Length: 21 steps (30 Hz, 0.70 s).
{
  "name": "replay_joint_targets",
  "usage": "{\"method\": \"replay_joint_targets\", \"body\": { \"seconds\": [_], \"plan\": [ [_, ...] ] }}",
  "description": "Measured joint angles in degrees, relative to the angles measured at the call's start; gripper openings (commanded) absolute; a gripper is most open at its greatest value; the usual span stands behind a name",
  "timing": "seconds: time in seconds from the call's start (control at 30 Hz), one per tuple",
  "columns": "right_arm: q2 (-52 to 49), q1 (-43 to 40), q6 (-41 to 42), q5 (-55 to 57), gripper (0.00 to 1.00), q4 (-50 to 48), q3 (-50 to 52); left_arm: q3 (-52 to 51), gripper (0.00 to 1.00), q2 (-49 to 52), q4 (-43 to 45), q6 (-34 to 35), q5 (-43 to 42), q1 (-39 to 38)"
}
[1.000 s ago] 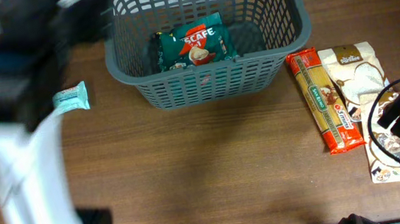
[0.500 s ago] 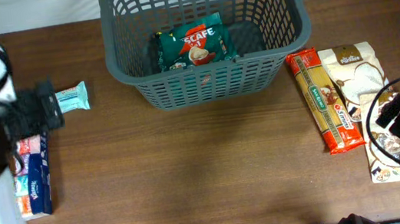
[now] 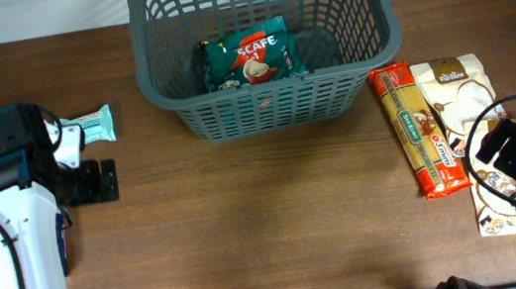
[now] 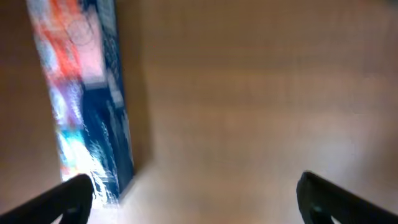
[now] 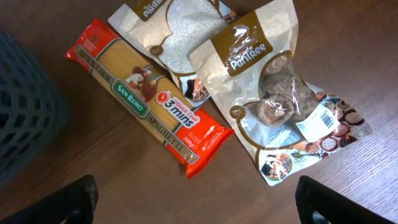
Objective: Pack container
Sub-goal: 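Move the left gripper to the blue Kleenex tissue bundle and grasp it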
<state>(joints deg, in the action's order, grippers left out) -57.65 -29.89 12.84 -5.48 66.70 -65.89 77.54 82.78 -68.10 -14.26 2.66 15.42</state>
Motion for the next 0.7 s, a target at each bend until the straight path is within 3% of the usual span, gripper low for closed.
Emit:
{"method": "replay_joint_targets", "body": {
  "seconds": [0.3, 0.57, 0.7],
  "plan": [
    [-1.6, 0.0, 0.0, 0.0, 0.99, 0.0, 0.0, 1.0, 0.99, -0.6, 11.8, -13.8, 0.1, 6.6],
    [1.6, 0.4, -0.7, 3.0, 0.99, 0.8, 0.0, 1.2, 0.99, -6.1, 11.4, -16.2, -1.1, 8.1],
    [6.2, 4.5, -2.4, 6.1, 0.99, 2.9, 0.0, 0.6, 0.99, -10.3, 11.2, -16.4, -1.2, 8.1]
  ]
}}
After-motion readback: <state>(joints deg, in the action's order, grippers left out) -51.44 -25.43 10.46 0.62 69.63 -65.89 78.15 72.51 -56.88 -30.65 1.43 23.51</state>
